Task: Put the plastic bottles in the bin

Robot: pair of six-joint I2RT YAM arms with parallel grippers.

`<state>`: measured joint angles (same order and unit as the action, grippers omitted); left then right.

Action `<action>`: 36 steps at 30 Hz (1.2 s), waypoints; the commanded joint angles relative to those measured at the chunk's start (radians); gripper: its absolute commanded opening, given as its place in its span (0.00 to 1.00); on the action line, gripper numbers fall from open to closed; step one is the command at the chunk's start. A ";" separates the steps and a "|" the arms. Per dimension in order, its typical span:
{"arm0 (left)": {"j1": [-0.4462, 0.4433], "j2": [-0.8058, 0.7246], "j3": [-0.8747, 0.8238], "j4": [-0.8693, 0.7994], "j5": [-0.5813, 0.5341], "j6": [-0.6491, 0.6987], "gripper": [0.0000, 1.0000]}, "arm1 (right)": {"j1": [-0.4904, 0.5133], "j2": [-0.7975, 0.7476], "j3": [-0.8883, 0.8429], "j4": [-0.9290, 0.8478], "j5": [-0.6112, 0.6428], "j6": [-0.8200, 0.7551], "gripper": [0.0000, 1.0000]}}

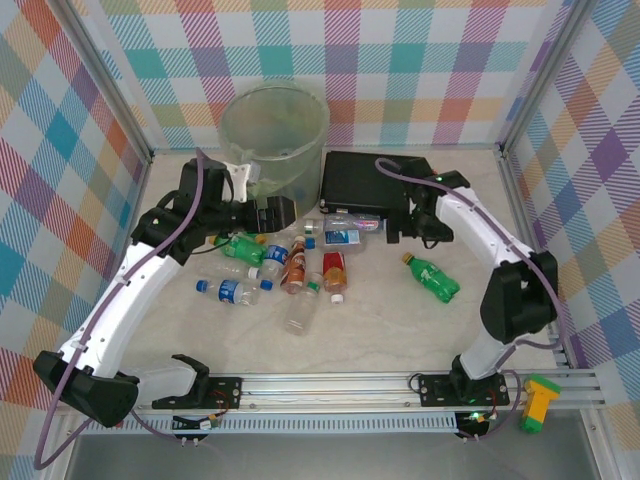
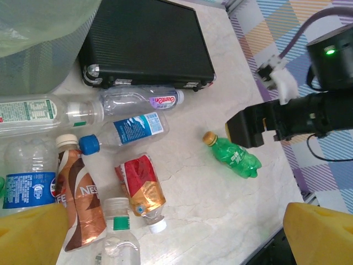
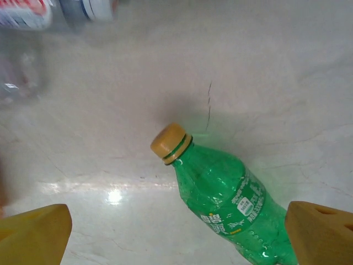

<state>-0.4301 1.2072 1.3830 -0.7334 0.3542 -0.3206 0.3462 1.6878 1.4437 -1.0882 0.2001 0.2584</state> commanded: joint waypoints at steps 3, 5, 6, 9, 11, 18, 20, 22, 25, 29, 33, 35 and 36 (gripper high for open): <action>-0.009 -0.033 -0.015 -0.022 -0.011 0.021 1.00 | 0.002 0.071 -0.040 -0.072 0.020 -0.065 0.99; -0.009 -0.040 -0.020 -0.024 -0.016 0.020 0.99 | 0.001 0.082 -0.060 -0.051 0.025 -0.085 0.96; -0.009 -0.043 -0.022 -0.024 -0.018 0.020 1.00 | 0.002 0.088 -0.064 -0.042 0.021 -0.094 0.94; -0.008 -0.045 -0.024 -0.028 -0.022 0.021 0.99 | 0.002 0.123 -0.066 -0.028 0.020 -0.112 0.87; -0.009 -0.044 -0.021 -0.029 -0.024 0.020 1.00 | 0.005 0.146 -0.061 -0.018 0.011 -0.126 0.83; -0.009 -0.036 -0.011 -0.051 -0.037 0.004 0.99 | 0.050 0.218 -0.021 0.025 0.079 -0.197 0.78; -0.008 -0.039 -0.011 -0.058 -0.040 0.001 1.00 | 0.064 0.254 -0.001 0.024 0.114 -0.218 0.75; -0.008 -0.046 -0.011 -0.063 -0.046 0.002 1.00 | 0.070 0.276 0.010 0.032 0.144 -0.233 0.74; -0.009 -0.053 -0.004 -0.081 -0.062 0.008 0.99 | 0.072 0.293 0.022 0.037 0.156 -0.248 0.73; -0.008 -0.062 -0.007 -0.083 -0.073 0.004 0.99 | 0.072 0.297 0.013 0.047 0.153 -0.258 0.73; -0.009 -0.063 -0.013 -0.081 -0.077 -0.002 0.99 | 0.071 0.307 0.000 0.060 0.157 -0.264 0.69; -0.007 -0.063 -0.012 -0.080 -0.077 -0.005 1.00 | 0.071 0.312 -0.001 0.063 0.173 -0.260 0.69; -0.009 -0.063 -0.010 -0.081 -0.077 -0.005 0.99 | 0.071 0.312 -0.003 0.068 0.179 -0.260 0.67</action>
<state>-0.4309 1.1633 1.3701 -0.8082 0.2863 -0.3214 0.4194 1.9812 1.4410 -1.0233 0.3527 0.0109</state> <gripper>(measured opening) 0.995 0.676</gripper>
